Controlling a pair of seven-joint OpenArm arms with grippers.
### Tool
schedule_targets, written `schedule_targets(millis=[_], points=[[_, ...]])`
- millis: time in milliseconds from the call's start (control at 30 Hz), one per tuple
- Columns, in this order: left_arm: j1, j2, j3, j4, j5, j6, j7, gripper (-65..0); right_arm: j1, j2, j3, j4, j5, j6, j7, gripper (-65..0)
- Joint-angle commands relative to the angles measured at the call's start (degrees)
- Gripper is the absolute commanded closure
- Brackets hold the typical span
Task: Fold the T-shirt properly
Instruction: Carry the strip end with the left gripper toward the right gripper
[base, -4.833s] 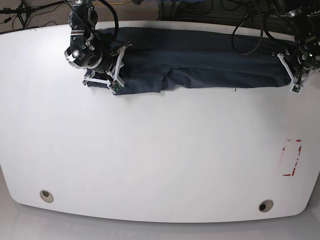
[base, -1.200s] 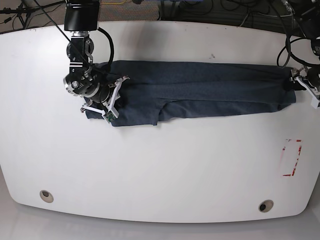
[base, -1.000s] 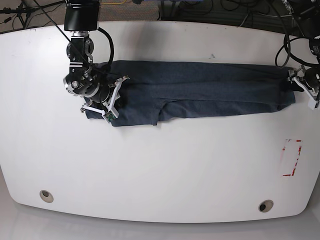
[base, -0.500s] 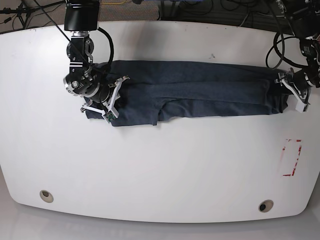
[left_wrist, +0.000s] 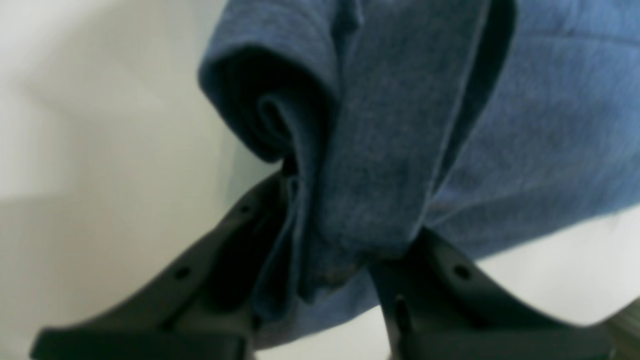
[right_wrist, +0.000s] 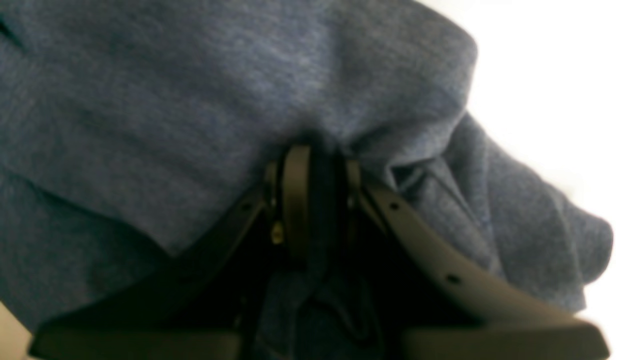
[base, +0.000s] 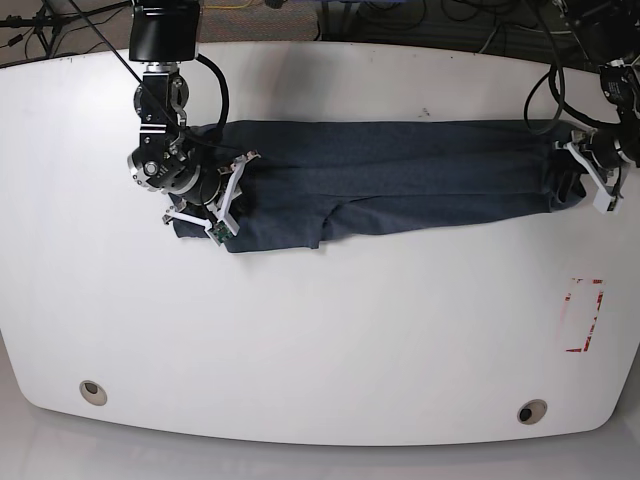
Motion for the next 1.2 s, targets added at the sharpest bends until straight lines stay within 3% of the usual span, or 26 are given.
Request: schedule_targets(millis=[0,200,500,767,1167], points=[[-0.56,-1.55,-0.70,9.44,-0.26,0.05,1.81,-4.3,0.01,0.21,0.05,0.03,0.83,0.54,-2.18,-9.4],[-0.39,2.14,-0.44,20.70,-0.17,0.05,6.20,-4.7,0.01,0.47,0.05,0.03,2.85,0.54,-2.18,-9.4],[-0.83,7.86,6.68,30.81,-0.17,0.05,10.60,-4.7,0.10,0.30,-0.04,0.03,2.85,0.54,-2.18,-9.4],[-2.06,13.04,12.84,32.21,-0.26,0.05,10.69,-4.7,0.10,0.30,0.05,0.03,3.11,0.54,-2.18,-9.4],[-4.78,20.25,15.74,31.86,-0.17,0.05,10.60,-4.9,0.01,0.30,-0.04,-0.06,3.20,0.54,-0.50,-9.4]])
